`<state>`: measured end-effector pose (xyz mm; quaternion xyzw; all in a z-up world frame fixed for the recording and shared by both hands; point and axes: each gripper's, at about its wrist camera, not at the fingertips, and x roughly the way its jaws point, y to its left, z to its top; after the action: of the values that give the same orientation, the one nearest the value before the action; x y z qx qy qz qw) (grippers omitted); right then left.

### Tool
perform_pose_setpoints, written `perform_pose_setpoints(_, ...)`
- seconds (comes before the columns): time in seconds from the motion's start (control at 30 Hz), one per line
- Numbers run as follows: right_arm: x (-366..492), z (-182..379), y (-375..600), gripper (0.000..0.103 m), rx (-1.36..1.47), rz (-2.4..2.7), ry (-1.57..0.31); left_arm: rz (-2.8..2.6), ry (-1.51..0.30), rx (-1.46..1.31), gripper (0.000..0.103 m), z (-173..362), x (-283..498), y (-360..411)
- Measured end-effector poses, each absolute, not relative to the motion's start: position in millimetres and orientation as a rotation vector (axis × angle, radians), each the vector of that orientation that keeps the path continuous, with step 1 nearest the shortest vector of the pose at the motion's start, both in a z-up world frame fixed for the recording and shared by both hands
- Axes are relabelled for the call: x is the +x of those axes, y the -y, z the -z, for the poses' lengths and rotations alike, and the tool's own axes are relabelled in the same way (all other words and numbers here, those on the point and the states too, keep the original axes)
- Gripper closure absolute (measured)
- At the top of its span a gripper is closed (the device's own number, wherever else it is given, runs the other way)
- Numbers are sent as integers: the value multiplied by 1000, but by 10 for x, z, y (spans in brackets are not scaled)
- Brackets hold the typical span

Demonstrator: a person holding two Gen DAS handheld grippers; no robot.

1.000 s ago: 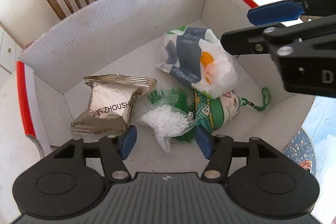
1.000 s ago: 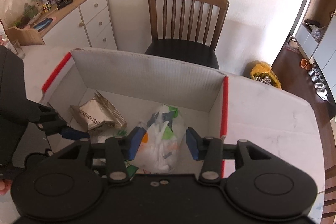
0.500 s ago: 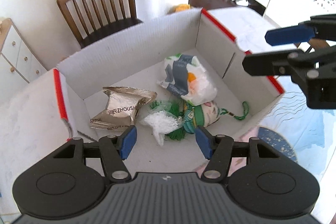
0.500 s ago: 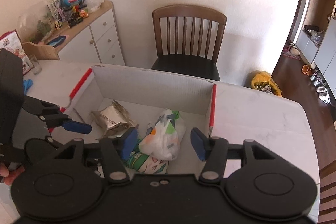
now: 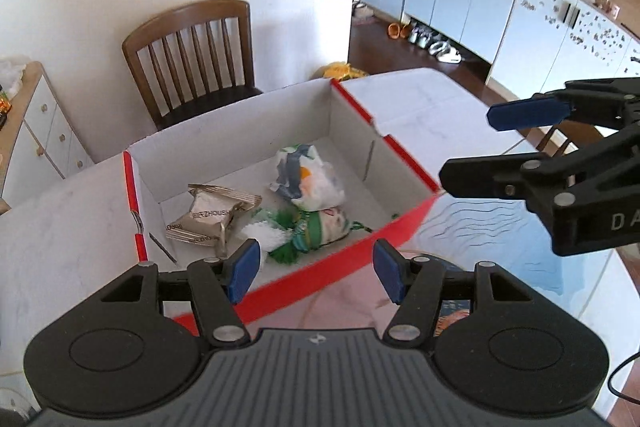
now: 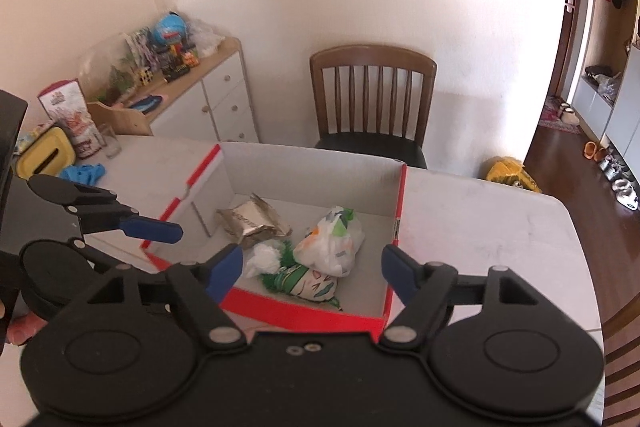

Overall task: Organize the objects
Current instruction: 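Withdraw both tools from the box back toward the mat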

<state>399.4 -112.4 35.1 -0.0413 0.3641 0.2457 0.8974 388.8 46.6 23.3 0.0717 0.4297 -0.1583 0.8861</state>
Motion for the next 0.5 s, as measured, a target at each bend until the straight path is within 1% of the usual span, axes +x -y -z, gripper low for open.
perform_pose_setpoints(0.13, 3803, -400, 1206, 23, -73, -537, -736, 325, -855, 163, 40, -324, 3645, -405)
perform_pose_setpoints(0.5, 3344, -515, 1426, 15, -60, -605, -687, 293, -777, 120, 28, -502, 3069, -319)
